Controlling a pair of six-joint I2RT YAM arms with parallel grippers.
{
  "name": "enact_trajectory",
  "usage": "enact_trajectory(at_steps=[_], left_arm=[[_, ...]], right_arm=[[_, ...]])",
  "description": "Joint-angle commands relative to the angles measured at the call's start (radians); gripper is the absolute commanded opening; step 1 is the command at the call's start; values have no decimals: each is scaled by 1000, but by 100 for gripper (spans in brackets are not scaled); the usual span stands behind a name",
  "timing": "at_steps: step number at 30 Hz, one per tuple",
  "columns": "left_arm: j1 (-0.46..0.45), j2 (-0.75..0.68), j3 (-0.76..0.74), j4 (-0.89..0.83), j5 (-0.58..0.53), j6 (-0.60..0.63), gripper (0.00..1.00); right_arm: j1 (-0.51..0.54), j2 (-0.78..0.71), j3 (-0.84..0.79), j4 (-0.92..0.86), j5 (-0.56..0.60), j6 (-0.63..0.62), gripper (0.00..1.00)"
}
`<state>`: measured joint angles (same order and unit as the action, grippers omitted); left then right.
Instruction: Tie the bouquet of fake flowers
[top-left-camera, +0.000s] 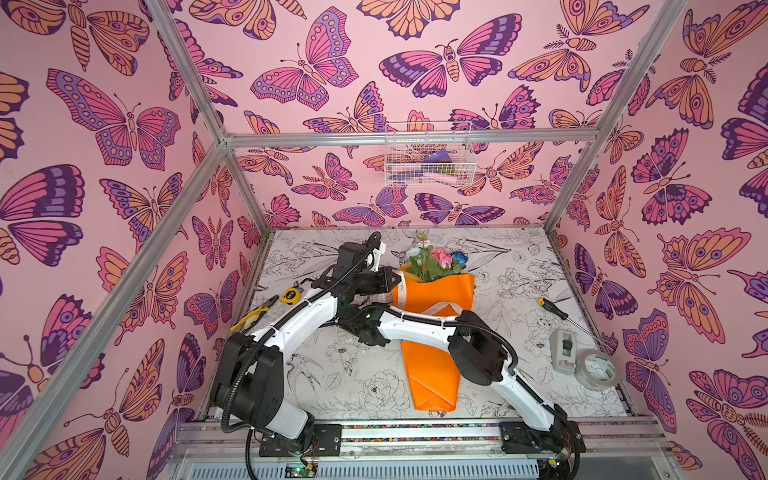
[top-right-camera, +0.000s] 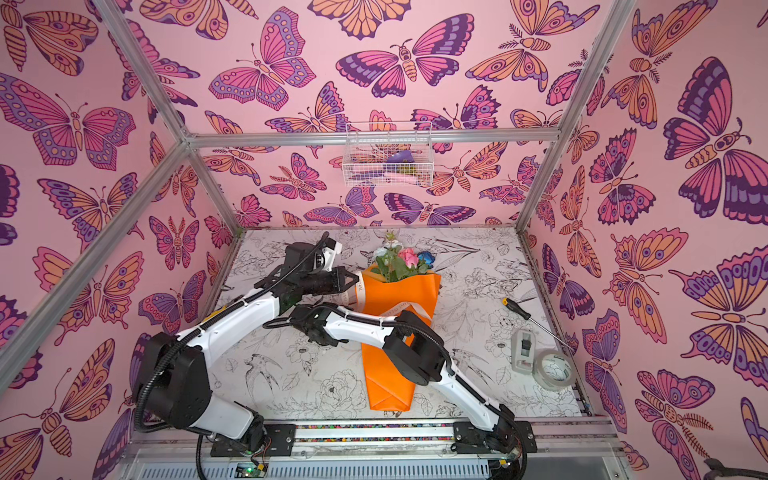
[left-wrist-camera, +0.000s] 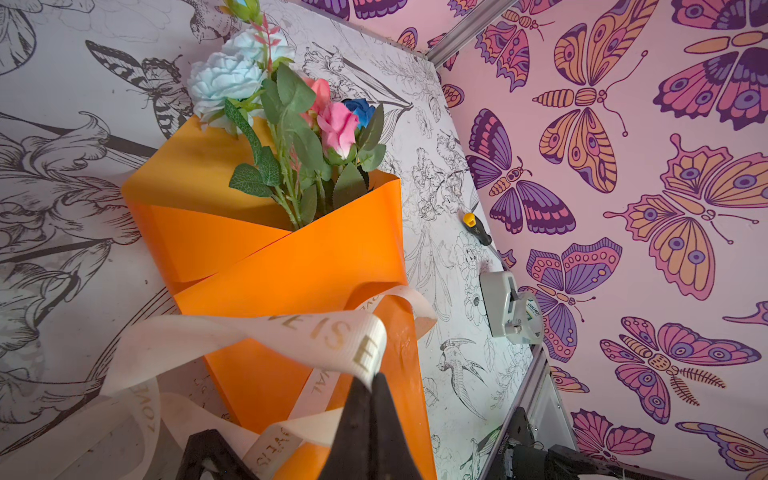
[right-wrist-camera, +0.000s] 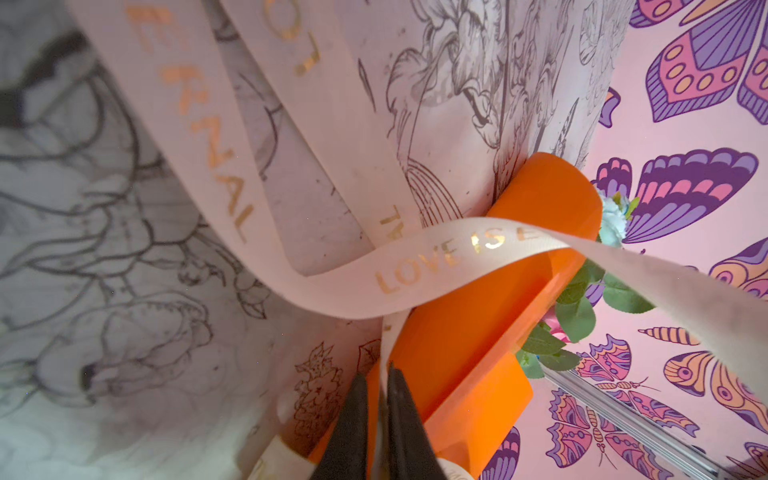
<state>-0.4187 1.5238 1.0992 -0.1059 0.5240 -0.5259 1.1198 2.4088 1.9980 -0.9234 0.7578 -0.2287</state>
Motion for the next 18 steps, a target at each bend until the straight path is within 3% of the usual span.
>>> enact_trajectory(at_steps=[1,18], left_arm=[[11,-4,-13,-11,-9,-2,0],[55,45,-15,18,-16,-30,0]], right_arm=[[3,-43,18,-36,-49,18,3],[36,-377,-285,164,-486,57,0]])
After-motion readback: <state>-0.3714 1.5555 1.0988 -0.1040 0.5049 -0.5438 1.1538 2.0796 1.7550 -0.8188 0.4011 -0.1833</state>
